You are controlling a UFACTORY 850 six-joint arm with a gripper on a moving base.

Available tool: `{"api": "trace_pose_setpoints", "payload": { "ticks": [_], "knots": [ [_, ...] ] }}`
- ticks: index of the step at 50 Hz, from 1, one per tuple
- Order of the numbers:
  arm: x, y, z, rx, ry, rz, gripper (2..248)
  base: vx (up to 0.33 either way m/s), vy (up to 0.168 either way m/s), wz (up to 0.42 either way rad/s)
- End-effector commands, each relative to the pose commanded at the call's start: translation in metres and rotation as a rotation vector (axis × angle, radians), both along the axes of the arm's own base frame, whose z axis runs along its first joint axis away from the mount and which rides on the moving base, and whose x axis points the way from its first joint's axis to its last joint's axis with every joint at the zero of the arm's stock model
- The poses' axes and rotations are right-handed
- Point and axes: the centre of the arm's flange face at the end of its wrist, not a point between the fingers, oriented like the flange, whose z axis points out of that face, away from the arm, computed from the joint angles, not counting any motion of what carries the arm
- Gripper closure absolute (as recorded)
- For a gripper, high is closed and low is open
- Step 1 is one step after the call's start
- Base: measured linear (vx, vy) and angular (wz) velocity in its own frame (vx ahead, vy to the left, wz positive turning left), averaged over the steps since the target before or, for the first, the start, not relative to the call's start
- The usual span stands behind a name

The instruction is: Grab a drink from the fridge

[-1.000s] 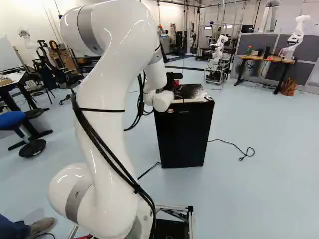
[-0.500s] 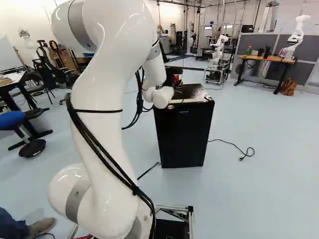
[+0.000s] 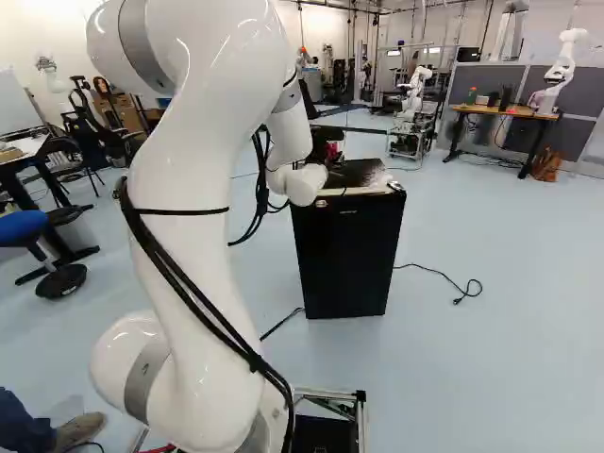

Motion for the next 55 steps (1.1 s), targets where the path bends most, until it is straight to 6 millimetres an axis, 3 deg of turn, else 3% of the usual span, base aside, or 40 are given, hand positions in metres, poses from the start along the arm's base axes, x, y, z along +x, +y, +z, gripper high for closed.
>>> {"api": "trace_pose_setpoints", "payload": {
  "ticks": [28, 55],
  "knots": [
    [-0.042, 0.026, 0.007, 0.011, 0.044, 0.026, 152, 0.000, 0.000, 0.000],
    [-0.115, 0.063, 0.010, 0.025, 0.116, 0.067, 152, 0.000, 0.000, 0.000]
  ]
}}
